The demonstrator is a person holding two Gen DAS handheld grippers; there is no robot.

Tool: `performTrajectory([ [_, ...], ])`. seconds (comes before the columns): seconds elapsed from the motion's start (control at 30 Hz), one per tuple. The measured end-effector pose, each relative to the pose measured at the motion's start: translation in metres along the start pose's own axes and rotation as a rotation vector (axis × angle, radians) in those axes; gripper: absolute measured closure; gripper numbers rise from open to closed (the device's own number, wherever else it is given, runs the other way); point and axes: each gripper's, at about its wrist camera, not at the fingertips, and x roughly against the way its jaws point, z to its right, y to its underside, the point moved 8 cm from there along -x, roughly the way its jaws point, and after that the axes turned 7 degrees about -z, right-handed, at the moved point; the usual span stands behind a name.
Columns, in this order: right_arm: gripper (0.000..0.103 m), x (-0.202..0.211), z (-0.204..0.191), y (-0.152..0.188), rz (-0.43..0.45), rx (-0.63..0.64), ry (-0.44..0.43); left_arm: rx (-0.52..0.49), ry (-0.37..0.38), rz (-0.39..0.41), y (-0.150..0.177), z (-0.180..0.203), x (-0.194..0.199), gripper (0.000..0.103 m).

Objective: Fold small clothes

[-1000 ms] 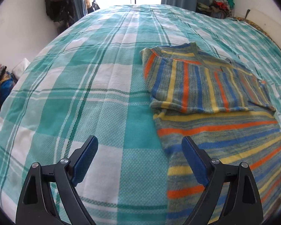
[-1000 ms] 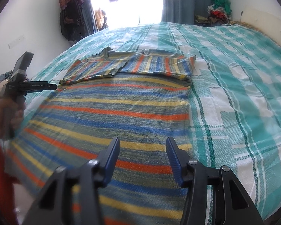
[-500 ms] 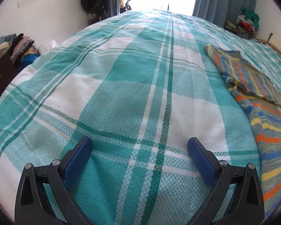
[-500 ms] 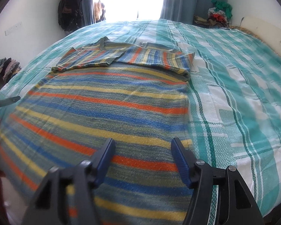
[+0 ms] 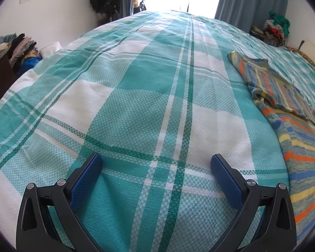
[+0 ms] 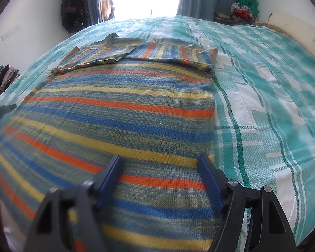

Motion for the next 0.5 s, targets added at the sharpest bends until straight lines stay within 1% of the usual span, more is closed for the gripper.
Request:
performTrajectory([
  [0.2, 0.024, -0.0014, -0.0016, 0.0003, -0.002, 0.008, 0.007, 0.001, -0.001, 0.002, 0.0004, 0.0001, -0.0004, 0.001],
  [0.5, 0.020, -0.0024, -0.0030, 0.0005, 0.007, 0.015, 0.017, 0.003, 0.001, 0.004, 0.0007, -0.0002, -0.0004, 0.001],
])
